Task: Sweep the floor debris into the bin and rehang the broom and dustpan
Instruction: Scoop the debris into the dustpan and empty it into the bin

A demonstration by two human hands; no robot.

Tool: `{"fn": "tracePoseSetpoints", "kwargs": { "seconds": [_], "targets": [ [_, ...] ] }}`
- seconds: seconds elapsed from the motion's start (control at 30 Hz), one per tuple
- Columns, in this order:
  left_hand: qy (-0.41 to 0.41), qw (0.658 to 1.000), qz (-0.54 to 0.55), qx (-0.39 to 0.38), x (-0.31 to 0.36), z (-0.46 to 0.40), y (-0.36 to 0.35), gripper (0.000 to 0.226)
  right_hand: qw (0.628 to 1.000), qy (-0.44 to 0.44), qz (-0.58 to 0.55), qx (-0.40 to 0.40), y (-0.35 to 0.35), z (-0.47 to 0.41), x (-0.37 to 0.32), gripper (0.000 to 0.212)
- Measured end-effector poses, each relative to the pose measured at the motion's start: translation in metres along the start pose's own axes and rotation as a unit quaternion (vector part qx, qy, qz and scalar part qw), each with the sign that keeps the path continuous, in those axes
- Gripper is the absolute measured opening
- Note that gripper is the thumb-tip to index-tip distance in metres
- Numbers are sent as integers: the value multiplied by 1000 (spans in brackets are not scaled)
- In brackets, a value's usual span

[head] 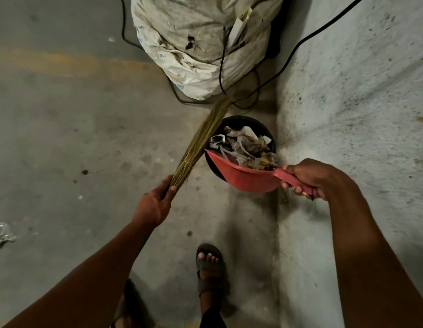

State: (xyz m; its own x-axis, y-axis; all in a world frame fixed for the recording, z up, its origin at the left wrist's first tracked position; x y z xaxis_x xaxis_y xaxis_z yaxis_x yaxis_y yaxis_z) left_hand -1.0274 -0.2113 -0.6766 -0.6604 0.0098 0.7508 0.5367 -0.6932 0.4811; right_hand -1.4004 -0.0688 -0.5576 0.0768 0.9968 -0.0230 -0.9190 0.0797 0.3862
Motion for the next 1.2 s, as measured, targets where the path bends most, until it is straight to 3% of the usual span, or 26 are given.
{"fn": "tracePoseSetpoints", "kwargs": {
  "seconds": [0.23,0.47,0.67,1.0,1.2],
  "targets": [
    [-24,997,-76,17,3,1,3,53,996,40,43,72,-1,20,-29,32],
    [-40,996,-78,18,-2,3,8,52,986,11,152,70,8,51,-40,43],
    [-49,996,-68,26,-1,4,7,53,994,32,76,64,-2,50,-27,45],
    [-37,996,-67,37,-3,6,1,53,995,33,96,10,-14,55,-19,41],
    [-43,996,-74,35,-6,4,1,53,997,13,79,-15,-16,62,6,49]
  ]
}}
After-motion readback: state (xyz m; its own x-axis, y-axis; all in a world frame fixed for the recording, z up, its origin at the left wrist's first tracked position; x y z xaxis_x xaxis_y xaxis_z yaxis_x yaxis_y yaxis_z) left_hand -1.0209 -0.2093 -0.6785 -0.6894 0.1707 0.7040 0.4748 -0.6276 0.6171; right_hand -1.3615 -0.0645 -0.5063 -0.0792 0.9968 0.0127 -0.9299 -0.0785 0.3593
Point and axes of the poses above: each hand's wrist, its own z-axis away from the middle knuckle, its own y-axis out of the back of the hand, x = y × z, the point moved 2 cm from there along -z, towards the middle knuckle, and after that the axes turned 11 degrees about -y, right-handed, at the moved point
